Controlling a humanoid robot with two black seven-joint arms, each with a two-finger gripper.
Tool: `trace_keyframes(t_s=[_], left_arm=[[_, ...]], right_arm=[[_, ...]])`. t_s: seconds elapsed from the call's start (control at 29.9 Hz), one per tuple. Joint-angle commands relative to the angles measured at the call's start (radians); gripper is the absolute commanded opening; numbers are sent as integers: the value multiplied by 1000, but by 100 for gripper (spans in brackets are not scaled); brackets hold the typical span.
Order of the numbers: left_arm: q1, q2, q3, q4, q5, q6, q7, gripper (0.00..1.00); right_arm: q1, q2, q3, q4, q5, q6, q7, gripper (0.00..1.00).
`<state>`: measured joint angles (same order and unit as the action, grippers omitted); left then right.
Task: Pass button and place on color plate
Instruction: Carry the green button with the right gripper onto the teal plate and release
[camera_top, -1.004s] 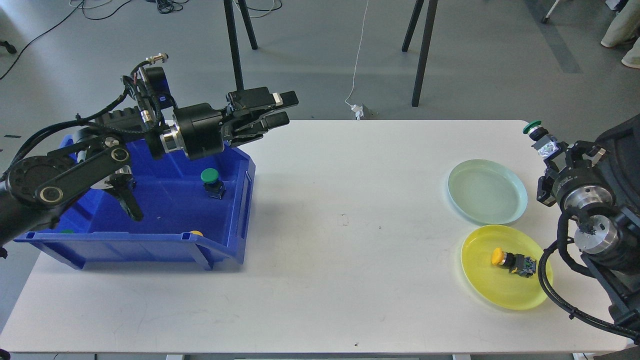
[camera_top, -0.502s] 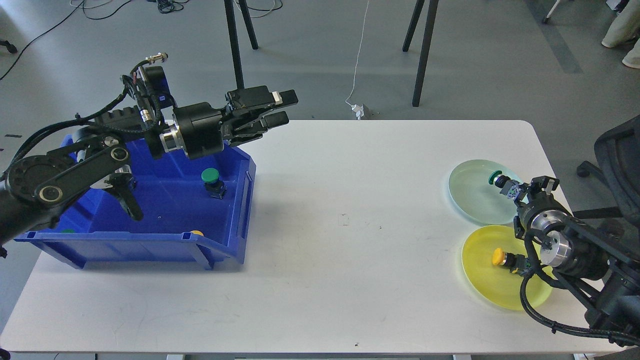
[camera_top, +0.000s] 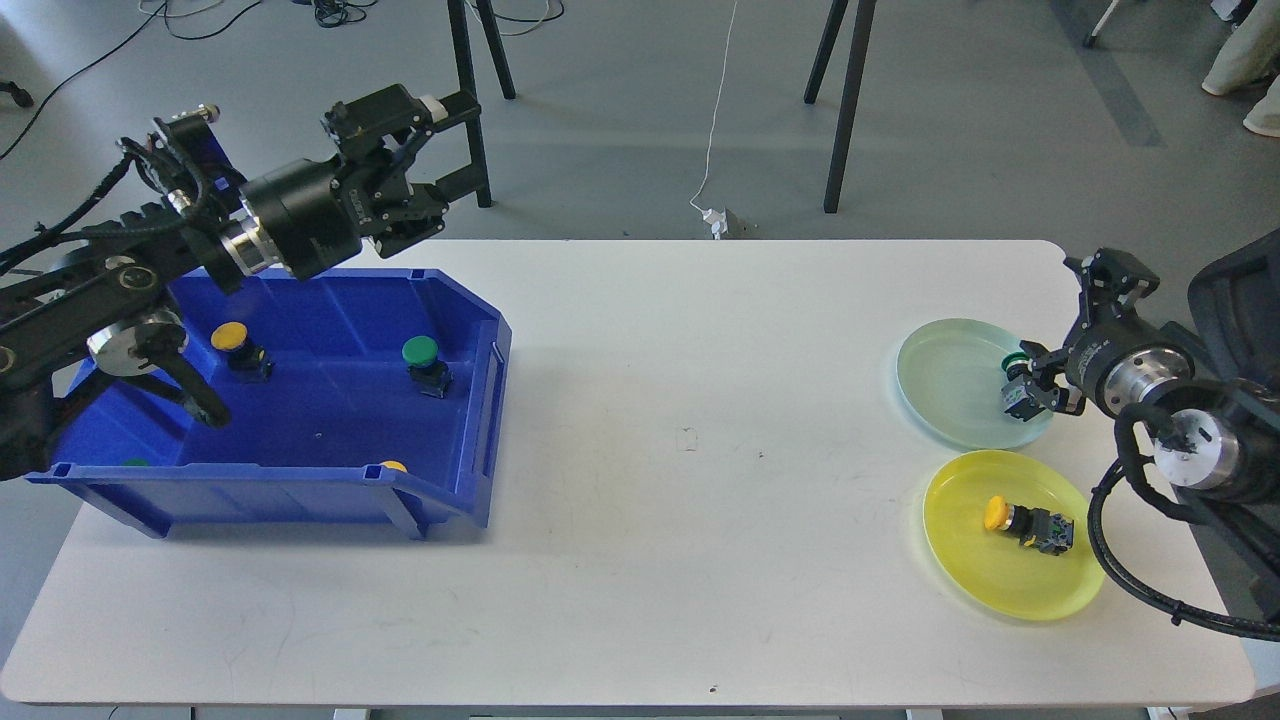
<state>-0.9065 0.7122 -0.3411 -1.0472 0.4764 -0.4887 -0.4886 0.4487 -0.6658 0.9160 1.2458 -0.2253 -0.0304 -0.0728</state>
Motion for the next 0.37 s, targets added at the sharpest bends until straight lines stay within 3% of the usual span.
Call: trace_keyframes(t_s=[0.0, 0.03, 0.2, 0.33], left_arm=[[21, 4, -1, 38, -91, 0, 0, 94], [24, -2, -1, 50, -90, 0, 0, 95], [75, -8, -12, 55, -85, 0, 0, 99], [72, -22, -19, 52, -85, 0, 0, 99]], right_arm=[[33, -58, 27, -9, 43, 443, 8, 100], [47, -81, 23, -31, 76, 519, 11, 100], [59, -103, -23, -132, 273, 519, 10, 100], [79, -104, -39, -131, 281, 519, 11, 100]])
